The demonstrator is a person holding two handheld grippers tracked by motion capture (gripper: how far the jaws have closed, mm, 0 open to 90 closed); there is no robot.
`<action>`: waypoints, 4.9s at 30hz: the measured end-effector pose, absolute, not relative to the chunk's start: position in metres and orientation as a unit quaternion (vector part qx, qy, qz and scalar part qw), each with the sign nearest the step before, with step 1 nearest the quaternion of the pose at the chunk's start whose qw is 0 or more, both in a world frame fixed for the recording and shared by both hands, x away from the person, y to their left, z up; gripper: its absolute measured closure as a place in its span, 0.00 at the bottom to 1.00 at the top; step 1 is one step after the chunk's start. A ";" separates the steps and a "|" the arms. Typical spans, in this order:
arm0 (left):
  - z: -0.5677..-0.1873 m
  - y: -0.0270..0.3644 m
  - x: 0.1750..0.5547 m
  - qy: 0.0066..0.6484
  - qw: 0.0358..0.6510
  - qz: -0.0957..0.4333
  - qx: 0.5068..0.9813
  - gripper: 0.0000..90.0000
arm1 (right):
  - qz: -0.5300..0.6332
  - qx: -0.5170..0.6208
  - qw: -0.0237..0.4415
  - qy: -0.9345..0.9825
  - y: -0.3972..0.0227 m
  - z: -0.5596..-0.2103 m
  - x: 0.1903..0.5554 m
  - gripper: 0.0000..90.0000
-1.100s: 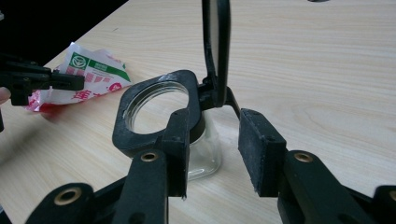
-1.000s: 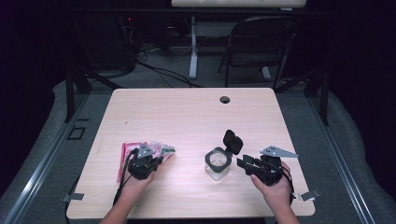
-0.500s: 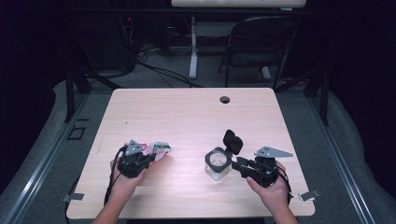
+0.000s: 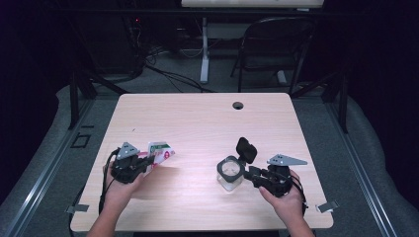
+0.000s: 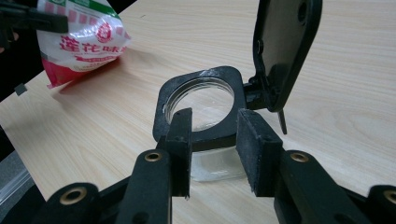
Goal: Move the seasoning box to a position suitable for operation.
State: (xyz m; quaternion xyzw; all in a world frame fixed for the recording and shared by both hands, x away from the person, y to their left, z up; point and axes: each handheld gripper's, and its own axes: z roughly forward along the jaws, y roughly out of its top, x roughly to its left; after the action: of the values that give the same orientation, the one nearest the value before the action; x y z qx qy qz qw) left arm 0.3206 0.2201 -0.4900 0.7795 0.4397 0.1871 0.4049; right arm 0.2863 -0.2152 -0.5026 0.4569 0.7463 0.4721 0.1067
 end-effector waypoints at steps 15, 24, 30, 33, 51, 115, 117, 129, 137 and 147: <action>-0.462 0.240 0.322 0.441 0.420 0.211 0.764 1.00 | 0.473 0.457 0.102 0.746 -0.210 -0.504 0.289 0.74; -0.434 0.249 0.323 0.436 0.422 0.241 0.757 1.00 | 0.473 0.459 0.102 0.745 -0.212 -0.503 0.289 0.74; -0.418 0.258 0.320 0.438 0.437 0.260 0.741 1.00 | 0.474 0.459 0.103 0.744 -0.211 -0.503 0.290 0.74; -0.414 0.258 0.318 0.435 0.455 0.255 0.734 1.00 | 0.474 0.459 0.105 0.744 -0.211 -0.503 0.289 0.74; -0.414 0.211 0.323 0.390 0.461 0.221 0.766 1.00 | 0.474 0.458 0.103 0.745 -0.210 -0.503 0.290 0.74; -0.492 0.200 0.281 0.358 0.519 0.095 0.770 1.00 | 0.476 0.384 0.088 0.786 -0.158 -0.497 0.285 0.73; -0.492 0.200 0.281 0.358 0.518 0.097 0.771 1.00 | 0.475 0.381 0.086 0.789 -0.155 -0.497 0.285 0.73; -0.493 0.200 0.278 0.359 0.520 0.101 0.769 1.00 | 0.475 0.377 0.080 0.791 -0.149 -0.498 0.288 0.73; -0.493 0.200 0.278 0.358 0.519 0.103 0.769 1.00 | 0.474 0.375 0.079 0.793 -0.147 -0.498 0.288 0.73; -0.492 0.201 0.277 0.358 0.520 0.104 0.769 1.00 | 0.477 0.370 0.077 0.794 -0.142 -0.497 0.290 0.74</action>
State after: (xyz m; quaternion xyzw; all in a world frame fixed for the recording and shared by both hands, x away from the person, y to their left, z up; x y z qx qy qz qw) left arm 0.2771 0.2011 -0.4922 0.7686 0.3580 0.1041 0.5199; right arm 0.2900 -0.1416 -0.4971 0.3697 0.7935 0.4771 0.0771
